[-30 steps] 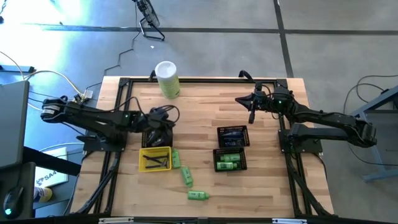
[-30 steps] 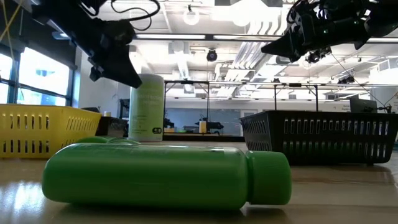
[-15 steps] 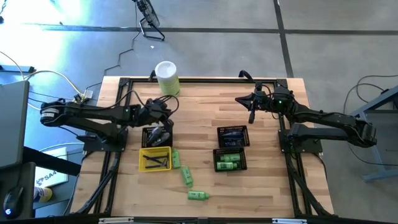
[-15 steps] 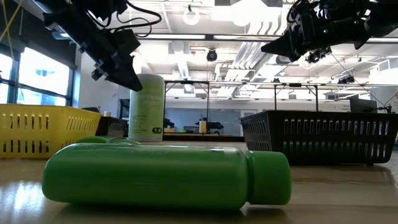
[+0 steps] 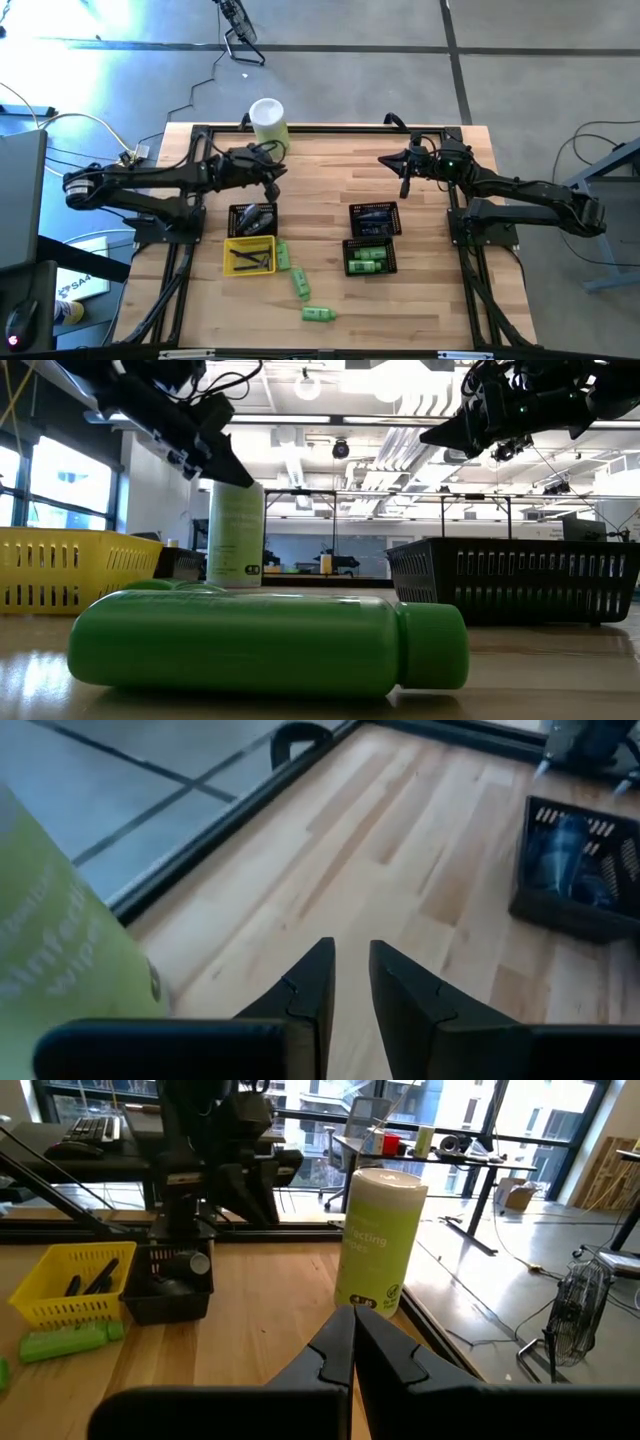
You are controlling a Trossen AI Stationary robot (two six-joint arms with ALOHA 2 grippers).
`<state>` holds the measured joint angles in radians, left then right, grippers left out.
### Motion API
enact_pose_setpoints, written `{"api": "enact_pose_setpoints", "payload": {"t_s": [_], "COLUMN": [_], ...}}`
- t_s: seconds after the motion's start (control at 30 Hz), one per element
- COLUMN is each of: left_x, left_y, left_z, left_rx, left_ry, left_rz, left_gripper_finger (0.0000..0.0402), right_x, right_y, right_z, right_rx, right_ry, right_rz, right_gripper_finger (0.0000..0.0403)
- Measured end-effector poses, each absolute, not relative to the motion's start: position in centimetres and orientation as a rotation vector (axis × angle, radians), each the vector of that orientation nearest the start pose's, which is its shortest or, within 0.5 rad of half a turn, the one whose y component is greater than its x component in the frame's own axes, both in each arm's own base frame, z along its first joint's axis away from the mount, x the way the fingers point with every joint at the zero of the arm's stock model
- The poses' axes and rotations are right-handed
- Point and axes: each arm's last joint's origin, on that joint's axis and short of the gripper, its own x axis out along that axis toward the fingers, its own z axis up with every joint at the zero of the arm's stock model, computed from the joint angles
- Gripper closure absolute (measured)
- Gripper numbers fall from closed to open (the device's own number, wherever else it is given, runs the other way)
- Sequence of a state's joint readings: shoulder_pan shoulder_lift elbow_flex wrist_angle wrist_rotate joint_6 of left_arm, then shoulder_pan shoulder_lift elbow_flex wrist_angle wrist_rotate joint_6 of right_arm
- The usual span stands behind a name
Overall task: Pick & Place Travel size toiletries
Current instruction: Put the green shampoo into the bottom right black bin
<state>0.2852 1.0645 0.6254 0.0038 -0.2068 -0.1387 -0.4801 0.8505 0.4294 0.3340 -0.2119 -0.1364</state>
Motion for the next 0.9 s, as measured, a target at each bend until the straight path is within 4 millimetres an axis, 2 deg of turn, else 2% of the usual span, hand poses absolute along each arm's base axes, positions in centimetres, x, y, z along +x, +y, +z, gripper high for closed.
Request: {"api": "enact_pose_setpoints", "payload": {"t_s": [0.33,0.57,0.73,0.9], "left_x": [21.2,20.8,20.1,18.7], "left_y": [8.5,8.3,8.0,7.5], "left_z": [24.8,25.6,26.4,26.6], "left_rx": [-0.093,0.08,0.097,0.088], "left_ry": [0.371,0.377,0.349,0.401], "left_rz": [0.551,0.518,0.519,0.514], "left_gripper_finger": [0.0339,0.0339,0.0339,0.0339], "right_x": [17.4,18.0,18.3,18.9], "right_y": [-8.4,-8.7,-8.7,-7.8], "right_z": [24.4,23.5,23.0,23.7], "right_rx": [-0.042,0.109,0.191,0.19], "right_ry": [0.115,0.153,0.163,0.092], "right_rz": [-0.264,-0.272,-0.274,-0.219], "right_gripper_finger": [0.0401,0.0401,0.0401,0.0401]}}
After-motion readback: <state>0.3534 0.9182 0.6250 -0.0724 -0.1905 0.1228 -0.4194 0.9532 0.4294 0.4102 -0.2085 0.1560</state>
